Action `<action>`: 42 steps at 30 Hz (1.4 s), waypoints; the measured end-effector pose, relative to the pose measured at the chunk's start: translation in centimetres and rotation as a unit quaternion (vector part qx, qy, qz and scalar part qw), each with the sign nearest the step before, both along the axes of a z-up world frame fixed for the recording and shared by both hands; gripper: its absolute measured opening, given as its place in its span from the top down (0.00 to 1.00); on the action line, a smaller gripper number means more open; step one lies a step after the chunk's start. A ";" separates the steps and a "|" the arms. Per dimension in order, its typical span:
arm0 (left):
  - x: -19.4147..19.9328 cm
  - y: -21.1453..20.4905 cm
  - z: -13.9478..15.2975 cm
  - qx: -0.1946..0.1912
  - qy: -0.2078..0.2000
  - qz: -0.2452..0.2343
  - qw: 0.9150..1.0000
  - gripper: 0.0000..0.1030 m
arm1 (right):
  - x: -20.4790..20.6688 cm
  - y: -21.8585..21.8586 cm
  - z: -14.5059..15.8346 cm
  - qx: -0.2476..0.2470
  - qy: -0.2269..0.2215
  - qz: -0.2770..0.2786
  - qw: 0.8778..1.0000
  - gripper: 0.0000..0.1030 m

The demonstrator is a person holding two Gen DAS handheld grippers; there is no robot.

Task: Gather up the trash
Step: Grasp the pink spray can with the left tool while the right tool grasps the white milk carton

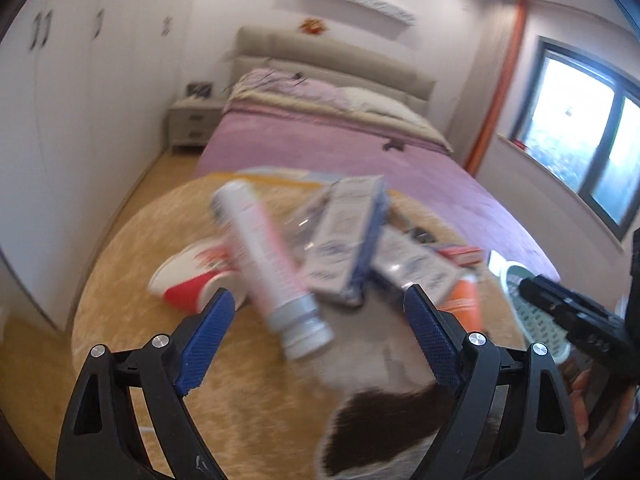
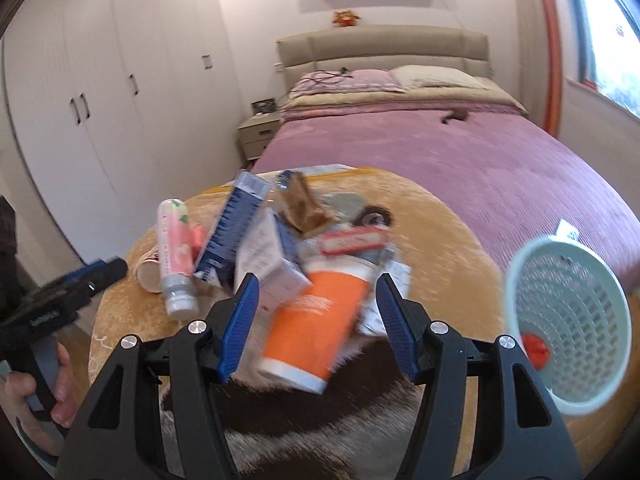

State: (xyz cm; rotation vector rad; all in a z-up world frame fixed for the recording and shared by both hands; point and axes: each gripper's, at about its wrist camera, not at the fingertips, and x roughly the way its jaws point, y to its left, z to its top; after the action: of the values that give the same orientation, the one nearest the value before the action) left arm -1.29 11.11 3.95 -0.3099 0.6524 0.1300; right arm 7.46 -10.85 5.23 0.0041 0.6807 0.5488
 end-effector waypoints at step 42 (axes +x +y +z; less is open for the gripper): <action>-3.8 1.3 -5.8 -0.079 0.127 -0.108 0.983 0.51 | -5.8 6.8 -4.5 -0.109 0.056 0.039 0.992 0.46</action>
State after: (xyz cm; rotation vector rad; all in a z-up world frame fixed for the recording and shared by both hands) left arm -5.05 12.44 -1.83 -0.3755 0.9473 -0.0934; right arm 1.68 -4.07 0.70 -0.1975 0.8504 0.5503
